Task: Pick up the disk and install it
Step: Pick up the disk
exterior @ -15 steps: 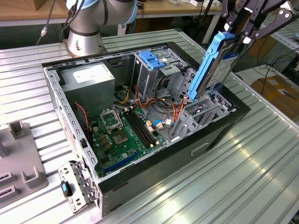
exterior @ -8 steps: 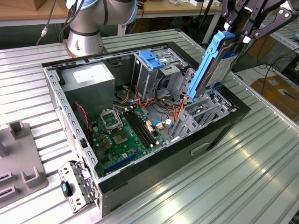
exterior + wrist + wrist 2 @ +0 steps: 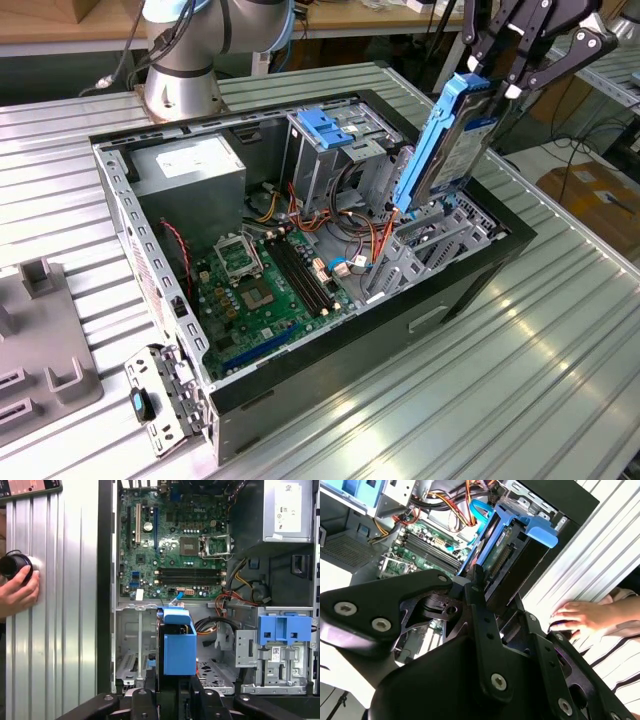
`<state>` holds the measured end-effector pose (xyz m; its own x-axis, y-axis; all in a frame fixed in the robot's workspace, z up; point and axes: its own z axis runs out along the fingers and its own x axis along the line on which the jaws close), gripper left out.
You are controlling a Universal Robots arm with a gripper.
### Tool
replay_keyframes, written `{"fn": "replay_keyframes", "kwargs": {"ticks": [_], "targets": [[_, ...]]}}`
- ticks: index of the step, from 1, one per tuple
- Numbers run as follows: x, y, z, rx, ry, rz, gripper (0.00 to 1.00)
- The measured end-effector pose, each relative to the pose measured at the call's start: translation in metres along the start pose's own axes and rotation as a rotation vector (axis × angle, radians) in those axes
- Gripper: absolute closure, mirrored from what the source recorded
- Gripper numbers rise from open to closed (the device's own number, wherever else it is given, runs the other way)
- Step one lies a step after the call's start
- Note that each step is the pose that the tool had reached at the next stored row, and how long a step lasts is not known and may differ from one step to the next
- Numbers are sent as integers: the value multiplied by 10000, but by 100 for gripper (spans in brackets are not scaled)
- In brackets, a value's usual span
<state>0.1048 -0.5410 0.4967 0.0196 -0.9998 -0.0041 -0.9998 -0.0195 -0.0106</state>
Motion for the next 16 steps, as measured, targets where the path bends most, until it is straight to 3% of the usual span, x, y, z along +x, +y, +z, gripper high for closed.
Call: {"fn": "replay_keyframes", "kwargs": {"ticks": [3,5,9,12,16], "targets": [[-72,-1,11,0,-33,0,65],[-168,-3,24,1,-82,1,65],[-366,-7,52,5,-269,3,65],[-435,-8,59,6,-334,4,65],[-441,-9,5,6,-333,4,65]]}}
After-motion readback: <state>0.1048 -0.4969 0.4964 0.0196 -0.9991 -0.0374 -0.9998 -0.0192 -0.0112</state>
